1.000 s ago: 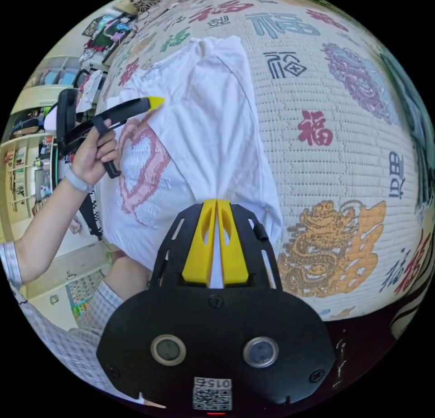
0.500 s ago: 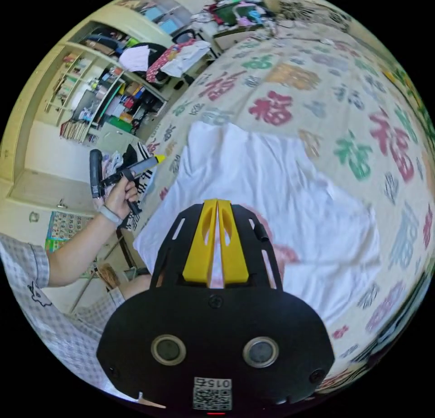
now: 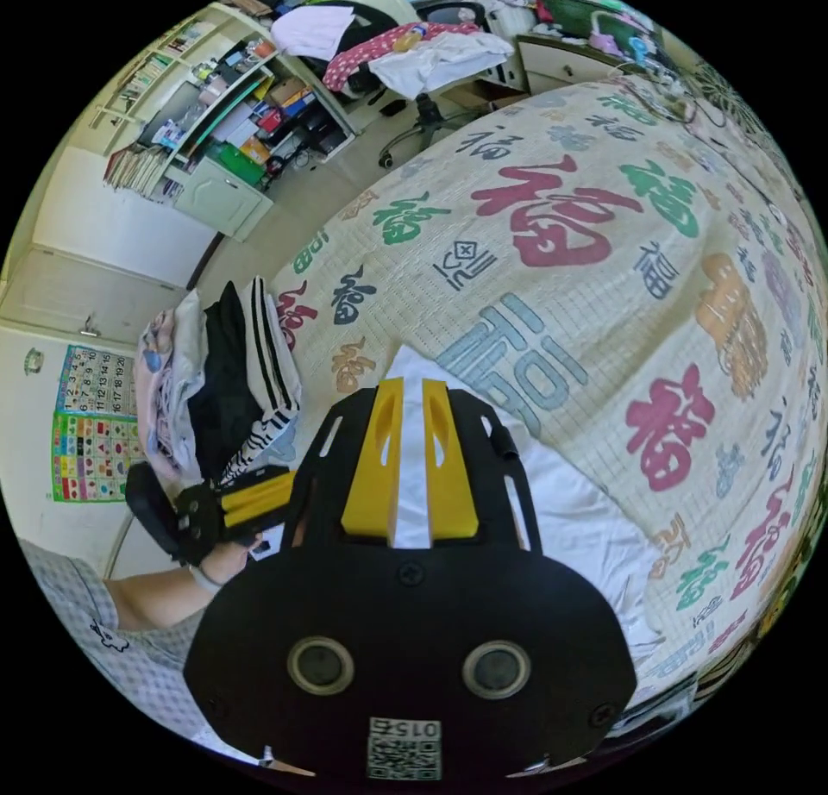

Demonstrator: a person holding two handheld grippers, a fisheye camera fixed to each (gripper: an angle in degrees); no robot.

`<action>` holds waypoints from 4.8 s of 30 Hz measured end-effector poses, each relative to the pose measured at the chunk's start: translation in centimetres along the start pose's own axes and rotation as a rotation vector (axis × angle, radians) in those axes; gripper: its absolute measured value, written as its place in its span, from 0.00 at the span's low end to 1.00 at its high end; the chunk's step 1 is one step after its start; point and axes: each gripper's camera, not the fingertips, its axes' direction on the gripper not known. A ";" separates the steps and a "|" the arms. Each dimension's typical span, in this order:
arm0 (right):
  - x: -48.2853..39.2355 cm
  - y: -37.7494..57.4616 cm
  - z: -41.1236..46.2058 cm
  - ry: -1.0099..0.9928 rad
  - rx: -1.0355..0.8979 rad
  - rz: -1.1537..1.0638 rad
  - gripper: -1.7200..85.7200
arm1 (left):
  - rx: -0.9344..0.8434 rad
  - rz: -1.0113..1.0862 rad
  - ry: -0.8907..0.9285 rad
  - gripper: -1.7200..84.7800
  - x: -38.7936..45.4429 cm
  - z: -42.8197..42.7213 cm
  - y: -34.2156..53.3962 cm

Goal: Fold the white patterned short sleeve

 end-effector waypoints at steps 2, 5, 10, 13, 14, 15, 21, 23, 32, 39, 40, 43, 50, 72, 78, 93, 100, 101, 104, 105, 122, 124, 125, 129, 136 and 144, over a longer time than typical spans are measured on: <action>-1.1 -2.9 3.5 0.025 -0.072 -0.035 0.09 | -0.016 -0.049 0.057 0.07 -1.7 -0.9 0.9; -2.5 -5.8 7.7 0.108 -0.165 -0.093 0.10 | 0.027 -0.126 0.110 0.09 -4.2 -2.5 0.9; -2.9 -8.6 12.9 0.255 -0.271 -0.142 0.06 | -0.032 -0.088 0.214 0.11 -5.3 -1.4 -1.3; -2.1 -9.4 13.1 0.243 -0.271 -0.155 0.02 | -0.040 -0.003 0.262 0.07 -4.3 -1.2 -2.2; -1.2 -9.6 12.3 0.224 -0.234 -0.126 0.02 | -0.049 0.010 0.282 0.04 -4.1 -1.2 -2.5; -0.7 -9.7 11.8 0.211 -0.210 -0.107 0.02 | -0.051 0.005 0.286 0.03 -4.1 -1.3 -2.7; 4.3 -7.9 5.9 0.053 0.004 0.029 0.01 | 0.050 0.009 0.200 0.01 -2.9 -6.4 -2.7; 5.7 -5.1 3.3 0.002 0.088 0.048 0.01 | 0.105 0.068 0.200 0.01 -0.7 -9.3 -2.3; 14.1 12.5 0.1 -0.002 0.118 0.380 0.02 | -0.068 0.471 0.220 0.02 13.8 -8.1 3.4; 17.4 17.2 0.5 0.074 0.099 0.477 0.08 | -0.139 0.485 0.231 0.06 16.4 -4.8 4.7; 17.3 16.8 0.4 0.079 0.112 0.448 0.08 | -0.104 0.467 0.219 0.07 16.4 -4.9 3.9; 17.3 15.2 1.2 0.040 0.087 0.388 0.08 | -0.112 0.475 0.209 0.08 17.4 -2.9 2.1; 18.3 15.1 3.8 0.058 -0.098 0.350 0.03 | -0.420 0.500 0.265 0.03 20.1 4.9 2.8; 18.5 4.6 -1.9 0.214 -0.039 0.146 0.01 | -0.269 0.206 0.009 0.03 18.1 9.5 -2.8; 18.1 6.9 -6.6 0.215 0.012 0.137 0.03 | -0.315 0.245 0.053 0.08 19.5 10.8 -4.3; 32.2 27.8 -20.7 0.275 -0.069 0.460 0.14 | -0.333 0.767 0.187 0.16 38.0 23.2 -20.1; 31.6 28.7 -21.6 0.245 -0.117 0.418 0.09 | -0.455 1.040 -0.046 0.11 44.7 29.7 -17.1; 31.2 29.2 -22.1 0.208 -0.118 0.396 0.06 | -0.460 1.055 -0.057 0.10 45.1 29.8 -16.6; 30.5 30.5 -23.5 0.195 -0.122 0.371 0.02 | -0.604 1.015 -0.015 0.04 45.7 30.8 -16.3; 30.4 30.8 -24.0 0.205 -0.118 0.379 0.02 | -0.634 0.997 -0.020 0.04 45.8 31.0 -16.4; 30.8 33.5 -43.3 0.394 0.105 0.549 0.01 | -0.187 0.848 -0.106 0.02 53.1 22.3 -24.2; 29.9 34.6 -45.1 0.405 0.151 0.559 0.01 | -0.129 0.866 -0.088 0.02 53.0 20.8 -23.8; 28.9 35.6 -45.7 0.387 0.166 0.546 0.01 | -0.122 0.895 -0.089 0.02 52.7 20.2 -23.0; 23.8 40.7 -46.6 0.311 0.223 0.468 0.01 | -0.117 0.969 -0.006 0.02 49.3 17.4 -18.9; 10.1 53.7 -43.9 0.045 0.175 0.335 0.01 | -0.230 1.020 0.240 0.02 38.6 10.0 -4.9; 0.5 61.8 -36.1 -0.058 -0.011 0.376 0.01 | -0.506 0.744 0.225 0.02 30.1 10.0 6.5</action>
